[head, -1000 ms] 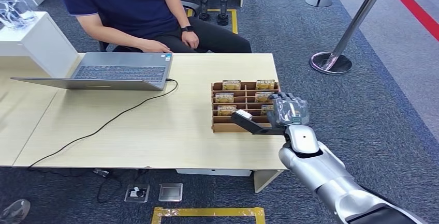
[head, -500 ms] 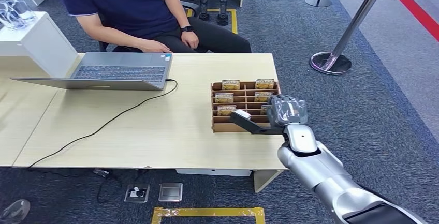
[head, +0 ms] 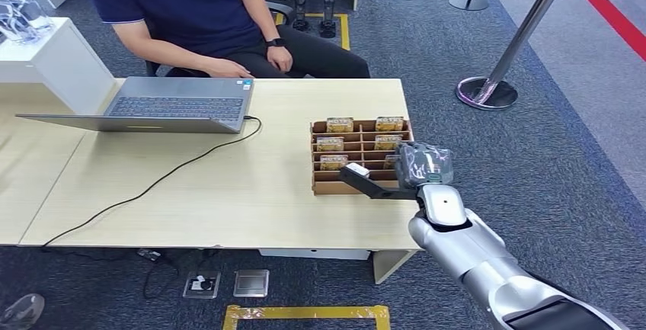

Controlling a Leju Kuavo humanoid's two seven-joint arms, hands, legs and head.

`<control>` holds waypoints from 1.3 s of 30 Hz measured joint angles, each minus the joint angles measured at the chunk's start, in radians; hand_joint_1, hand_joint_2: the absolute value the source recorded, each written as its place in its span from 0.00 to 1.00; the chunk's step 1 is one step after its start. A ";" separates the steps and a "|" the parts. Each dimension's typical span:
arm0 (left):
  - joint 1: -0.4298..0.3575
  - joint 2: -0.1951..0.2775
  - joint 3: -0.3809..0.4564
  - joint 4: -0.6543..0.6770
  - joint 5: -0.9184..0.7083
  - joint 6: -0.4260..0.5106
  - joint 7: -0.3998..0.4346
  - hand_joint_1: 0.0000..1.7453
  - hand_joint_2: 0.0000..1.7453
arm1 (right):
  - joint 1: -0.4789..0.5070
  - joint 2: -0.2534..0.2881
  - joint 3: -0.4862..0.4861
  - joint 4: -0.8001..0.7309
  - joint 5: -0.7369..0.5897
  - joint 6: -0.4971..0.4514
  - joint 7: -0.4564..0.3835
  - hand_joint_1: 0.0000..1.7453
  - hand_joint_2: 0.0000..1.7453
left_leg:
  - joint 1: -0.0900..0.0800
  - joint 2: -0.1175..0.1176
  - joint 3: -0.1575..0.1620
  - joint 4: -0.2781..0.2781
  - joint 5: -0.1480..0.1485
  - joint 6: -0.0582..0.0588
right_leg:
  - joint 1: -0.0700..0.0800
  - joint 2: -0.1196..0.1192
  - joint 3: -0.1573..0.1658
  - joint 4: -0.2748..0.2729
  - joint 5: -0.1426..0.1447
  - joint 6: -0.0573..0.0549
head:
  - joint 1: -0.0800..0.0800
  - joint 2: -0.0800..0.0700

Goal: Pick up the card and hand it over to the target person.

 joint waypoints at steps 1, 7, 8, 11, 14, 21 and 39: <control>0.000 0.000 0.000 0.000 0.000 0.000 0.000 0.00 0.00 | 0.000 0.000 0.000 0.000 0.000 0.000 0.000 0.91 1.00 | 0.000 0.000 0.000 0.000 0.000 0.000 | 0.000 0.000 0.000 0.000 0.000 0.000 | 0.000 0.000; -0.001 -0.001 0.001 -0.001 0.001 0.002 0.000 0.00 0.00 | 0.002 -0.003 -0.010 0.000 -0.002 -0.021 -0.009 1.00 1.00 | 0.000 0.000 0.000 0.000 0.000 0.000 | 0.000 0.000 0.000 0.000 0.001 0.000 | 0.000 0.000; -0.002 -0.002 0.001 -0.001 0.001 0.002 -0.001 0.00 0.00 | 0.001 -0.003 -0.013 -0.001 -0.005 -0.025 -0.010 1.00 1.00 | 0.000 0.000 0.001 0.000 0.000 0.000 | 0.000 0.000 0.001 0.000 0.000 0.000 | 0.000 0.000; -0.002 -0.004 0.003 -0.001 0.004 0.002 -0.001 0.00 0.00 | -0.006 -0.006 -0.024 -0.019 -0.012 -0.033 -0.016 1.00 1.00 | 0.000 0.000 0.001 0.001 0.000 0.000 | 0.000 0.000 0.000 0.001 0.000 -0.001 | 0.000 0.000; 0.000 -0.005 0.007 -0.001 0.008 0.004 -0.002 0.00 0.00 | -0.006 -0.015 -0.038 -0.087 -0.019 -0.021 -0.021 1.00 1.00 | 0.000 0.000 0.000 0.001 0.000 0.000 | 0.000 0.000 0.000 0.001 0.000 -0.001 | 0.000 0.000; 0.006 -0.008 0.015 0.000 0.018 0.012 -0.003 0.00 0.00 | 0.002 -0.066 -0.065 -0.429 -0.081 -0.013 -0.078 1.00 1.00 | -0.001 0.000 -0.002 0.002 0.000 0.000 | -0.001 0.000 -0.002 0.002 0.000 0.000 | 0.000 0.000; -0.061 -0.009 -0.011 0.003 -0.004 0.000 0.005 0.00 0.00 | -0.299 0.145 0.088 -0.192 -0.303 0.034 -0.196 1.00 1.00 | 0.000 0.004 0.000 0.001 0.002 -0.002 | 0.000 0.004 -0.003 0.004 0.002 -0.002 | 0.000 0.000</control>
